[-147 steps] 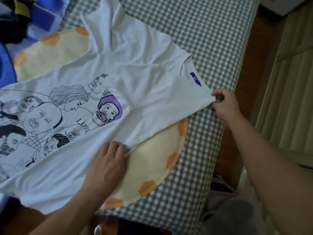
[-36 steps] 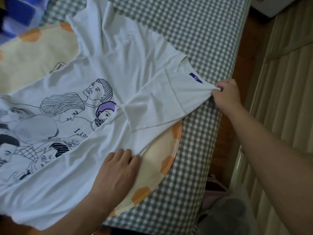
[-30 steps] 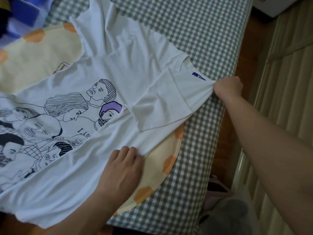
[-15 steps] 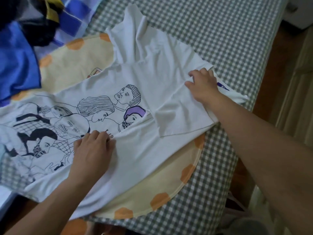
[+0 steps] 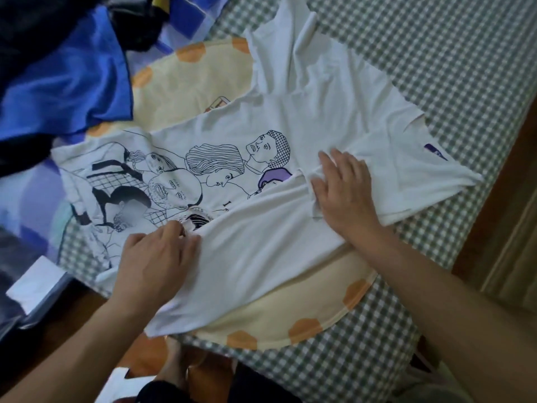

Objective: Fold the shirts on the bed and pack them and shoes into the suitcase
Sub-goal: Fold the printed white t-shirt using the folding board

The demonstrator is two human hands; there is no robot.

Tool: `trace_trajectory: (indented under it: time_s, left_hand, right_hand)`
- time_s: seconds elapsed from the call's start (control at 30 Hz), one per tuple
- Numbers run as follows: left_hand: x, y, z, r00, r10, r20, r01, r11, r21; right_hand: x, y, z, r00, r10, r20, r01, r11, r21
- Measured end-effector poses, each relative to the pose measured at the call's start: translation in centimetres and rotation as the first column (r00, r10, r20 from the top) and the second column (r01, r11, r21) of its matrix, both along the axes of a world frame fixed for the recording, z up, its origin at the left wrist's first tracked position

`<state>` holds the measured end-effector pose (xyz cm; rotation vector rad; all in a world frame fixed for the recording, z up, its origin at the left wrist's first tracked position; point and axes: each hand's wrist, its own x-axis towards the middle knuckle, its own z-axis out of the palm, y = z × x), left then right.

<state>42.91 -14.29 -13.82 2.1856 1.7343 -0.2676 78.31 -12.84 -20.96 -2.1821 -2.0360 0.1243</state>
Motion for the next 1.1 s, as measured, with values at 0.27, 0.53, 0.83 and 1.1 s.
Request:
trace_trajectory:
  time_s: [0.27, 0.53, 0.83, 1.1]
  left_hand:
    - [-10.5, -0.8, -0.1, 0.998, 0.026, -0.056, -0.023, 0.998, 0.060]
    - [6.4, -7.8, -0.1, 0.842, -0.392, 0.370, 0.362, 0.920, 0.149]
    - [20.9, -4.8, -2.2, 0.869, -0.348, 0.353, 0.299, 0.936, 0.185]
    - [26.0, 6.6, -2.8, 0.972, -0.139, 0.191, 0.125, 0.989, 0.083]
  right_hand:
    - [-0.6, -1.9, 1.1, 0.976, -0.183, -0.118, 0.193, 0.978, 0.074]
    - [8.8, -9.0, 5.2, 0.346, -0.846, -0.405, 0.870, 0.451, -0.199]
    - [20.2, -4.3, 6.6, 0.477, -0.751, -0.457, 0.598, 0.658, -0.458]
    - [23.9, -2.3, 7.1, 0.811, -0.524, -0.261, 0.357, 0.796, -0.489]
